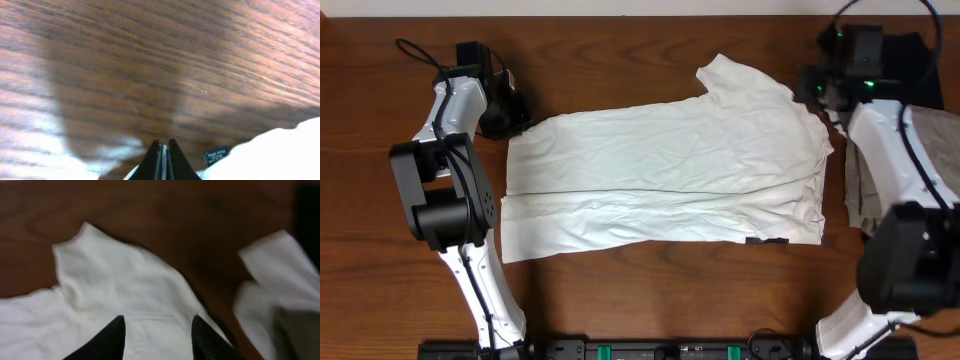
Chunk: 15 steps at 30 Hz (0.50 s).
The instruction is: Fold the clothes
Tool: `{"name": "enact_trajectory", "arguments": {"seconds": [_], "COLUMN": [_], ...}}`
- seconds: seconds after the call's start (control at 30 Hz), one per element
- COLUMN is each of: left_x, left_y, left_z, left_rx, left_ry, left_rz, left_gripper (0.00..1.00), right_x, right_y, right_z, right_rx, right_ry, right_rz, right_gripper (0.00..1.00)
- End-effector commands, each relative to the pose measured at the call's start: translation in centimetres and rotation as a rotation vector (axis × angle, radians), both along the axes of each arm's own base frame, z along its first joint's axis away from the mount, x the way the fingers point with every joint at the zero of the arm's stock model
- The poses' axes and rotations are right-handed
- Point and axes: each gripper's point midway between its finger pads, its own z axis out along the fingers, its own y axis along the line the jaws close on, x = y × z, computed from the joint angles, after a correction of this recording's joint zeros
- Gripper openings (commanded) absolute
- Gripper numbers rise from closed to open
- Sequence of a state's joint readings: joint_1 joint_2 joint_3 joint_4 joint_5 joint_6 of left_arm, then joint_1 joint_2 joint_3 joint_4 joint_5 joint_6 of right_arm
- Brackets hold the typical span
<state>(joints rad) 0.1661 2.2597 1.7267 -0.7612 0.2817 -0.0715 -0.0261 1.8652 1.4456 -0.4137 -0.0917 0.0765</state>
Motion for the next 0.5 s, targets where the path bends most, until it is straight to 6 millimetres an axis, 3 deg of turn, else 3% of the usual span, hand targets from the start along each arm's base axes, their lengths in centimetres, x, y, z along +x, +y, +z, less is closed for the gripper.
{"name": "enact_trajectory", "arguments": {"seconds": [0.0, 0.23, 0.37, 0.47], "left_x": [0.3, -0.7, -0.7, -0.7], "left_y": [-0.1, -0.3, -0.3, -0.3], "left_z": [4.2, 5.1, 5.1, 5.1], "left_rx": [0.019, 0.015, 0.015, 0.015], "left_ry": [-0.078, -0.055, -0.055, -0.056], "left_rz": [-0.025, -0.025, -0.025, -0.026], "left_gripper": [0.06, 0.06, 0.06, 0.06], "right_x": [1.7, 4.5, 5.0, 5.2], "right_y": [4.0, 7.1, 7.3, 6.6], "right_z": [-2.0, -7.8, -9.8, -10.0], "right_rx": [0.06, 0.054, 0.061, 0.038], "right_ry": [-0.024, -0.046, -0.042, -0.043], "right_rz": [0.141, 0.193, 0.187, 0.164], "right_gripper": [0.42, 0.55, 0.6, 0.61]}}
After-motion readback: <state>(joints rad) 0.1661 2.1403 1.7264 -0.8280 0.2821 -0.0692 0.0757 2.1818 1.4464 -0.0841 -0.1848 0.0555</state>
